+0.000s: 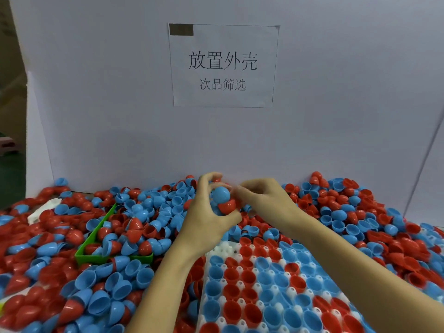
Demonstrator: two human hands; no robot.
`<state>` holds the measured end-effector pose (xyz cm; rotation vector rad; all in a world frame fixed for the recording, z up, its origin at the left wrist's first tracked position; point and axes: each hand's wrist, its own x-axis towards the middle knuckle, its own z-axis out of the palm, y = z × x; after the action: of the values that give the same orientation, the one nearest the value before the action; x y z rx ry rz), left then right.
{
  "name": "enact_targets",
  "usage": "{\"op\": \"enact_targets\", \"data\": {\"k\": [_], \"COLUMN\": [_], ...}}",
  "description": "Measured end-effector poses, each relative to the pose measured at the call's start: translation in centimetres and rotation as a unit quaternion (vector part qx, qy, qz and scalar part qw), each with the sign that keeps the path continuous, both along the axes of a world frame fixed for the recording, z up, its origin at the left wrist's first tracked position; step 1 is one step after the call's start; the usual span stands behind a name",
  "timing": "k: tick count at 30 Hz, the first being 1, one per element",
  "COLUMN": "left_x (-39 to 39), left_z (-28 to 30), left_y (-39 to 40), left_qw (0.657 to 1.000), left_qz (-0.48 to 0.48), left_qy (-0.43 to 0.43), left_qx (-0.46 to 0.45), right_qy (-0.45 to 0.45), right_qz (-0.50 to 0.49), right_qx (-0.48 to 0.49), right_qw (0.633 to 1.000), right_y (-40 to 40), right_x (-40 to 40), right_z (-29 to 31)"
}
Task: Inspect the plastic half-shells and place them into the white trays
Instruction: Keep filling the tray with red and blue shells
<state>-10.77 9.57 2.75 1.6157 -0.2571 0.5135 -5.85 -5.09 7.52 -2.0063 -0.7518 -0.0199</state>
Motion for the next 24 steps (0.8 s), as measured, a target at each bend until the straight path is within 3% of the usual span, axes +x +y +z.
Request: {"op": "enact_targets", "data": {"k": [6,12,16,24], "left_x": [-0.2,0.0,-0.2,-0.3], "left_z": [0.0,-0.1,0.0,-0.1], "left_y": [1.0,1.0,1.5,1.8], "left_qw": [1.0,0.997,0.992,0.984], "left_qz": [0.014,-0.011,-0.071,-0.143], "left_qy": [0.009,0.042,0.069,0.089], "left_qx": [-0.013,-0.065,-0.078,-0.065], "right_qy": [0.021,0.072,0.193,0.298], "right_qz": [0.069,0.03,0.03,0.035], "right_qx": [-0.008,0.094,0.174,0.301], "right_qw": [0.997,0.993,0.965,0.905], "right_y": [-0.8,-0.7,-0.6,-0.8], "right_x": [0.0,0.1,0.2,0.7], "right_z": [1.0,0.6,0.6,0.4]}}
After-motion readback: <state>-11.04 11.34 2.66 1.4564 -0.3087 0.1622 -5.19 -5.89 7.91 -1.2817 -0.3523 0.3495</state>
